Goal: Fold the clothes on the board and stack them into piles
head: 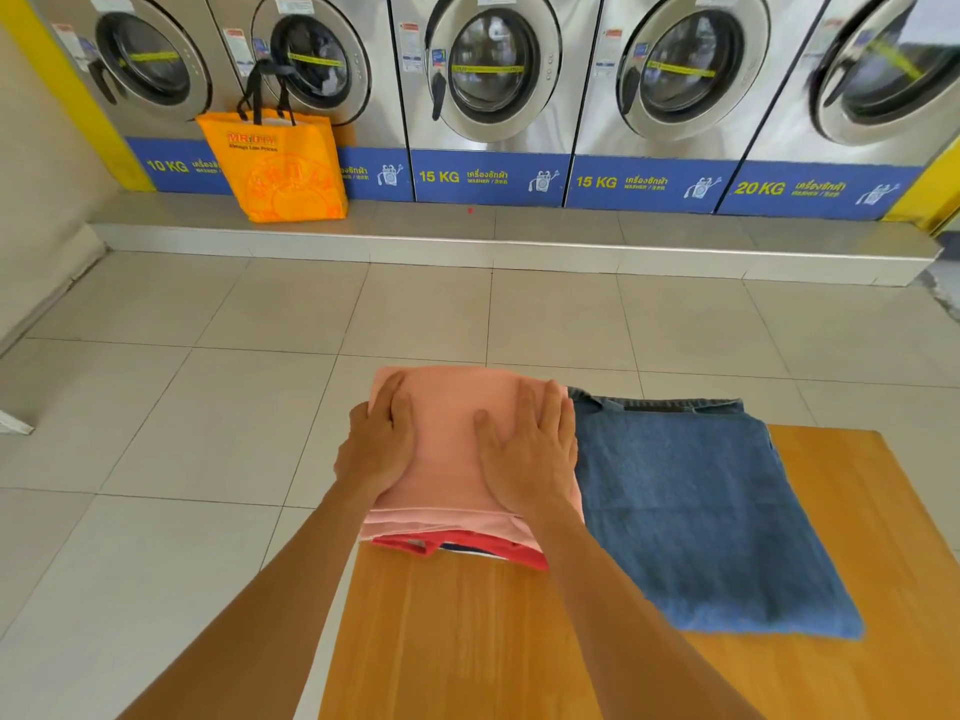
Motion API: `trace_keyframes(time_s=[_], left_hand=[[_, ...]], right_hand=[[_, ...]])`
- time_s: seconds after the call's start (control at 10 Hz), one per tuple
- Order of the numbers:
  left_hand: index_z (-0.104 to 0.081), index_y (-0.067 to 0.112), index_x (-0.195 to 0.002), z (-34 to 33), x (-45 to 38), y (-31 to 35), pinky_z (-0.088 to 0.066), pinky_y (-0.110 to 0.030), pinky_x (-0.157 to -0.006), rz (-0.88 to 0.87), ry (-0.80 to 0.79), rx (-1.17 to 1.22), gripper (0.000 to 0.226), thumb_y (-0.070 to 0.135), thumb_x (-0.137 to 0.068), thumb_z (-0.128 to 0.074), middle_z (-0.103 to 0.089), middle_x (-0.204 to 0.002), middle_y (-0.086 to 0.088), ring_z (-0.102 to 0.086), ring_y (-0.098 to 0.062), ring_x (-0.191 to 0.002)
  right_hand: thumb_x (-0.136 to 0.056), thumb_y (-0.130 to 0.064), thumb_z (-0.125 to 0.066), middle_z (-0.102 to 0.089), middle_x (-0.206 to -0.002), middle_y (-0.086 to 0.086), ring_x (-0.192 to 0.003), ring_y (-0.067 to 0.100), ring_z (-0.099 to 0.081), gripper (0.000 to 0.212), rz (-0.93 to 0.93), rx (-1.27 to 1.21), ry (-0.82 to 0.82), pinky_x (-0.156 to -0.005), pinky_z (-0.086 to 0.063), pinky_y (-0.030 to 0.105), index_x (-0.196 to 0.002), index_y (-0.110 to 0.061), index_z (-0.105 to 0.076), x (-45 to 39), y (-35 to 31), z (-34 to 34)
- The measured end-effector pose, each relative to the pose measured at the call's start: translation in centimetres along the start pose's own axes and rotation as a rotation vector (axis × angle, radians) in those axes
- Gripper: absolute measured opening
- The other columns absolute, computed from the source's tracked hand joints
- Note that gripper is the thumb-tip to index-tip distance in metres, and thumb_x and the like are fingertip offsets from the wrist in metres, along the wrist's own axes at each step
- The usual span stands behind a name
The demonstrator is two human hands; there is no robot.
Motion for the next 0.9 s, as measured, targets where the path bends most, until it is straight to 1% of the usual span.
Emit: trace_keyframes(time_s=[0.1,0.2,0.3,0.4,0.5,0.6,0.7,0.8,0.9], left_hand=[[-0.01,0.053,-0.148,0.1,0.2,-0.5,-0.045,-0.055,-0.098,0.002,-0.037,-0.047,0.054,0.064,-0.095,-0.001,-0.057,-0.13,-0.012,-0.058,-0.035,-0.112],[-0.005,0.052,-0.149,-0.2,1.1,-1.3,-0.049,-0.053,-0.096,-0.003,-0.02,-0.033,0.052,0.06,-0.098,-0.003,-0.061,-0.121,-0.01,-0.061,-0.033,-0.105],[-0.004,0.049,-0.152,-0.1,1.7,-1.3,-0.046,-0.054,-0.1,-0.011,-0.023,-0.015,0.053,0.057,-0.1,-0.004,-0.059,-0.128,-0.013,-0.059,-0.035,-0.112],[-0.002,0.045,-0.154,0.3,1.0,-1.1,-0.042,-0.054,-0.104,0.006,-0.09,-0.035,0.054,0.056,-0.101,-0.005,-0.05,-0.14,-0.02,-0.055,-0.039,-0.119],[0.002,0.042,-0.154,1.1,0.9,-1.0,-0.037,-0.058,-0.109,-0.012,-0.126,-0.123,0.058,0.058,-0.099,-0.005,-0.037,-0.149,-0.021,-0.047,-0.041,-0.128],[0.006,0.041,-0.154,2.1,2.7,-2.4,-0.039,-0.057,-0.109,-0.011,-0.197,-0.173,0.061,0.061,-0.097,-0.002,-0.036,-0.151,-0.02,-0.045,-0.041,-0.131],[-0.001,0.038,-0.155,3.3,5.7,-4.1,-0.039,-0.056,-0.109,0.029,-0.245,-0.202,0.065,0.062,-0.094,-0.002,-0.04,-0.15,-0.019,-0.046,-0.041,-0.131],[-0.025,0.028,-0.149,5.0,8.7,-4.1,-0.042,-0.055,-0.107,0.034,-0.247,-0.214,0.054,0.046,-0.1,-0.013,-0.049,-0.142,-0.015,-0.049,-0.038,-0.127],[-0.024,0.029,-0.149,8.2,11.0,-0.7,-0.046,-0.054,-0.103,-0.068,-0.175,-0.192,0.057,0.043,-0.093,-0.021,-0.05,-0.141,-0.011,-0.051,-0.035,-0.125]], right_hand=[[-0.094,-0.07,-0.029,0.01,-0.168,-0.002,-0.155,0.024,0.013,0.081,0.014,0.001,-0.012,-0.125,-0.004,0.053,-0.16,-0.028,-0.004,-0.3,0.3,0.1],[-0.094,-0.071,-0.029,0.008,-0.169,-0.002,-0.155,0.024,0.012,0.082,0.037,0.003,-0.036,-0.125,-0.004,0.053,-0.16,-0.029,-0.006,-0.6,0.5,0.3],[-0.093,-0.071,-0.029,0.007,-0.169,-0.002,-0.155,0.024,0.011,0.081,0.049,0.019,-0.05,-0.124,-0.006,0.055,-0.16,-0.029,-0.007,-0.4,0.5,0.3],[-0.095,-0.069,-0.026,0.01,-0.169,0.001,-0.155,0.026,0.013,0.08,0.037,0.055,-0.079,-0.124,-0.005,0.056,-0.16,-0.027,-0.005,0.0,0.2,0.6],[-0.1,-0.061,-0.022,0.015,-0.168,0.004,-0.155,0.029,0.014,0.073,0.033,0.118,-0.088,-0.123,-0.004,0.058,-0.16,-0.024,-0.003,0.9,-0.2,1.3],[-0.104,-0.052,-0.019,0.014,-0.169,0.005,-0.155,0.03,0.011,0.068,0.025,0.168,-0.115,-0.123,-0.008,0.058,-0.161,-0.022,0.002,3.1,0.5,1.6],[-0.105,-0.05,-0.015,0.012,-0.169,0.002,-0.156,0.028,0.007,0.066,-0.025,0.158,-0.198,-0.123,-0.01,0.057,-0.16,-0.022,0.006,6.4,1.1,2.8],[-0.106,-0.045,-0.017,0.01,-0.169,0.002,-0.156,0.028,0.001,0.062,-0.105,0.151,-0.195,-0.12,-0.017,0.06,-0.161,-0.023,-0.001,10.0,1.9,4.7],[-0.106,-0.039,-0.021,0.006,-0.17,0.003,-0.156,0.028,-0.003,0.056,-0.126,0.155,-0.147,-0.117,-0.021,0.062,-0.159,-0.024,-0.013,12.3,0.6,7.6]])
Point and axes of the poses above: each hand's wrist, its own x-axis away from the middle knuckle, its own z-axis out of the back of the hand, y = z × x, the point moved 2 cm from there along -x, towards the middle knuckle
